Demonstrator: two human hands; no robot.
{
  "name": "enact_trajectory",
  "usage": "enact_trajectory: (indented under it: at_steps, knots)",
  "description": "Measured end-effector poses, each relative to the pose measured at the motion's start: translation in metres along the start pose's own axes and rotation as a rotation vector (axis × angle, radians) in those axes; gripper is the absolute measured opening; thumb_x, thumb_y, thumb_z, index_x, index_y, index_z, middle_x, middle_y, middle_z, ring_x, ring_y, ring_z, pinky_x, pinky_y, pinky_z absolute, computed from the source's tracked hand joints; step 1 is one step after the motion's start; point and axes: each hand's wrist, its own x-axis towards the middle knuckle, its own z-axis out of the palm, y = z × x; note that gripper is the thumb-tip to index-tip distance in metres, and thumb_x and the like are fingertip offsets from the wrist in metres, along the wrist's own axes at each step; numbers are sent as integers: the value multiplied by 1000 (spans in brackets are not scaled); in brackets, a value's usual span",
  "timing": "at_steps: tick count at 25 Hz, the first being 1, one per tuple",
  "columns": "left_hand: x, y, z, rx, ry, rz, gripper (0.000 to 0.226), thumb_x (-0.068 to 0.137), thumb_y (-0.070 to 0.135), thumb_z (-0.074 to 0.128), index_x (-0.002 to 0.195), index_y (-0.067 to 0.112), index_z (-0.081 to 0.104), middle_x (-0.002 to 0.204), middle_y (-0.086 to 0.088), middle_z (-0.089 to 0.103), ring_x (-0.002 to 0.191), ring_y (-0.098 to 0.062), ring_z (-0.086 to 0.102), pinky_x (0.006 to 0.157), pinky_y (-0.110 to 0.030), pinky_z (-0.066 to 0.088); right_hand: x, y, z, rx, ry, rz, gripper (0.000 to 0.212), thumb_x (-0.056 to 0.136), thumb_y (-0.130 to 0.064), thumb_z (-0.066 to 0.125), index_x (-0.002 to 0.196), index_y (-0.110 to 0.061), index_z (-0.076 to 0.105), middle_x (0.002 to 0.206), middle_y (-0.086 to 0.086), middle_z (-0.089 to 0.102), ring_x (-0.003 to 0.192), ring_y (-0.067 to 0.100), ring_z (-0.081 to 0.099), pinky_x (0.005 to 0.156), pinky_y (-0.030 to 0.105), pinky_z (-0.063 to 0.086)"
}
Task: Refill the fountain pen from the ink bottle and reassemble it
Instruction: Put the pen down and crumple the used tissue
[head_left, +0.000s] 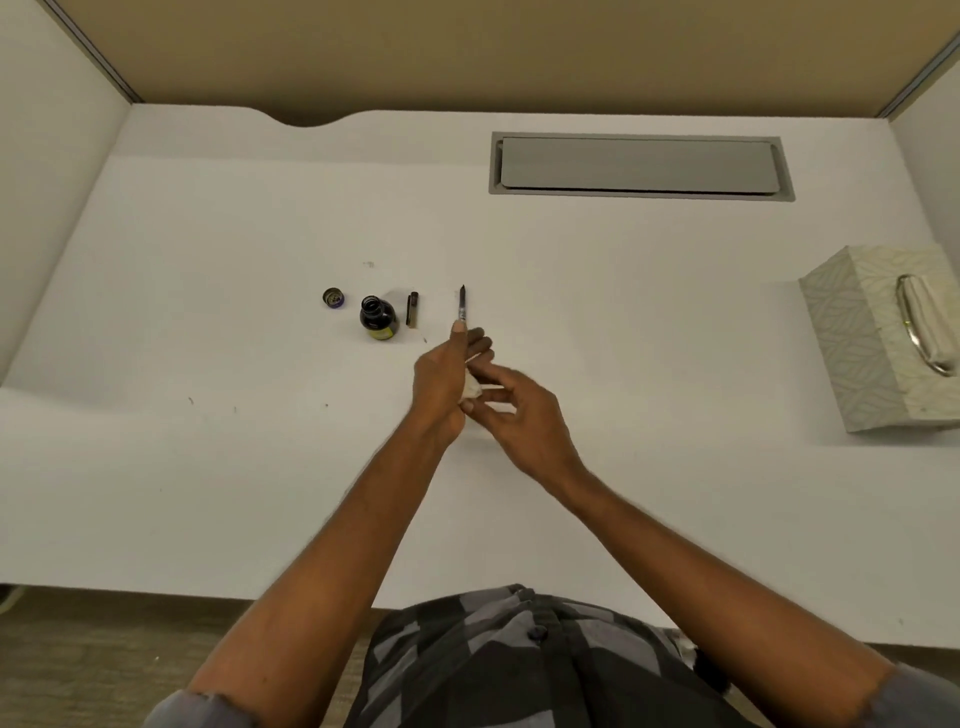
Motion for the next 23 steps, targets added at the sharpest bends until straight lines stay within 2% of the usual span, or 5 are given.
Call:
enact_trajectory:
  at_steps: [2, 6, 12, 18, 23]
  knots:
    - [-25, -10, 12, 44, -116, -71, 52, 103, 52, 43, 120, 9, 67, 119, -7, 73, 104, -20, 72, 101, -49, 54, -23, 3, -11, 24, 66, -30, 42, 92, -12, 76, 133, -19, 68, 120, -2, 72, 104, 8, 71, 86, 16, 56]
    - [-79, -41, 38, 183, -231, -69, 65, 102, 62, 32, 130, 13, 64, 123, -3, 73, 98, -18, 76, 100, -37, 53, -60, 11, -45, 18, 214, -60, 27, 93, -8, 74, 119, -16, 75, 109, -2, 76, 100, 6, 71, 83, 15, 54]
    - [-132, -97, 51, 449, -399, 138, 37, 98, 42, 61, 127, 19, 69, 118, 0, 75, 113, -14, 69, 100, -35, 54, -126, 35, -113, 63, 367, 19, 27, 90, -18, 80, 117, -17, 74, 108, -6, 78, 98, 5, 73, 83, 15, 55]
    - [-185, -133, 62, 674, -480, 264, 26, 92, 35, 72, 111, 18, 78, 95, 3, 80, 86, -8, 75, 83, -27, 61, -225, 50, -126, 115, 471, 89, 31, 91, -22, 79, 121, -24, 72, 113, -10, 77, 106, 5, 70, 90, 19, 56]
    - [-233, -171, 56, 829, -659, 245, 20, 89, 34, 75, 101, 19, 81, 83, 2, 80, 73, -8, 73, 74, -25, 60, -316, 66, -107, 181, 725, 105, 32, 89, -16, 81, 121, -16, 74, 114, -3, 78, 108, 11, 73, 93, 32, 60]
